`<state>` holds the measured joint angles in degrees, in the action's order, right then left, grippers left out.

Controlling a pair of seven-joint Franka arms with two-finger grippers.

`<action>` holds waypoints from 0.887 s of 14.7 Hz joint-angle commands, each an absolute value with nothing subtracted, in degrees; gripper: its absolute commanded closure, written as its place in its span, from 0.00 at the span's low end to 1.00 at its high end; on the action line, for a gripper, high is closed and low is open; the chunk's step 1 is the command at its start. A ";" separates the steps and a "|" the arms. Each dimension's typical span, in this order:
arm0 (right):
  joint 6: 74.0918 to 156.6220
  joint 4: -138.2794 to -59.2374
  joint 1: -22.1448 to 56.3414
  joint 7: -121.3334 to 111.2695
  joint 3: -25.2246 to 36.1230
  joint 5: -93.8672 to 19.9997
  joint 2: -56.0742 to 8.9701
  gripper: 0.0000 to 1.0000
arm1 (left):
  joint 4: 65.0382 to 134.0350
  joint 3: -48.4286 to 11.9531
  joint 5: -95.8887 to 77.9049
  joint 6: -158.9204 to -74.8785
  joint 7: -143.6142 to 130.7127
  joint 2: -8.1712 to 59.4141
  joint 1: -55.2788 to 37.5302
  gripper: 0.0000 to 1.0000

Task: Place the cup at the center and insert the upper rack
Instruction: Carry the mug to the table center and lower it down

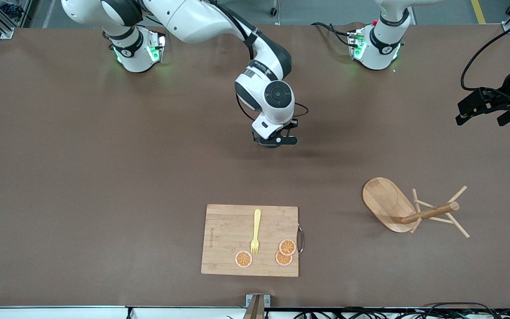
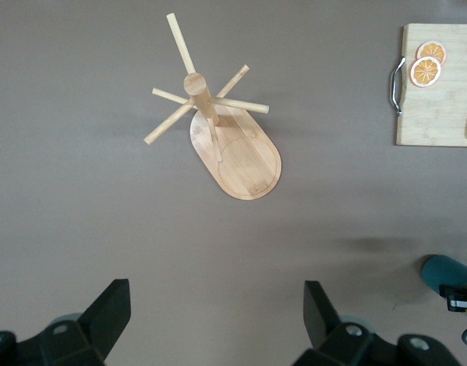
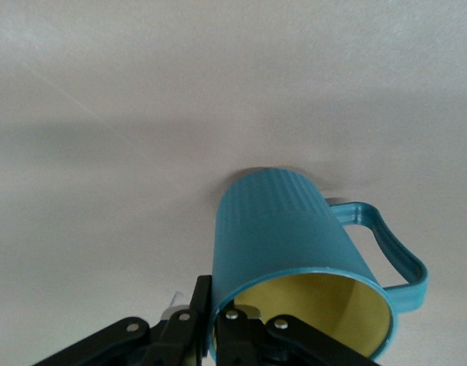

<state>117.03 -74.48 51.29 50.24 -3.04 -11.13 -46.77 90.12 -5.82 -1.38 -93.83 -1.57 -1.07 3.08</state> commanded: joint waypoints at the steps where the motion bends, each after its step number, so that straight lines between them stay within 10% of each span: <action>1: 116.89 -73.21 51.85 49.74 -2.37 -11.69 -47.46 0.97 | 89.47 -6.06 -1.23 -93.96 -2.29 -0.70 3.34 0.00; 4: 116.98 -73.21 51.86 50.18 -2.37 -11.60 -47.81 0.68 | 89.47 -6.06 -0.97 -93.96 -2.29 -0.70 3.16 0.00; 6: 116.98 -73.04 51.86 51.75 -2.37 -11.60 -47.73 0.00 | 89.47 -6.06 -0.88 -94.04 -2.29 -0.70 3.08 0.00; 13: 112.16 -68.48 50.63 56.69 -2.55 -12.13 -45.62 0.00 | 89.47 -7.11 -1.84 -93.78 -1.85 -0.62 2.55 0.00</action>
<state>115.29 -71.05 51.26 55.53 -2.68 -11.14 -46.90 90.12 -6.15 -1.47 -93.83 -1.57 -0.95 2.68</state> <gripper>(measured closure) 0.110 0.000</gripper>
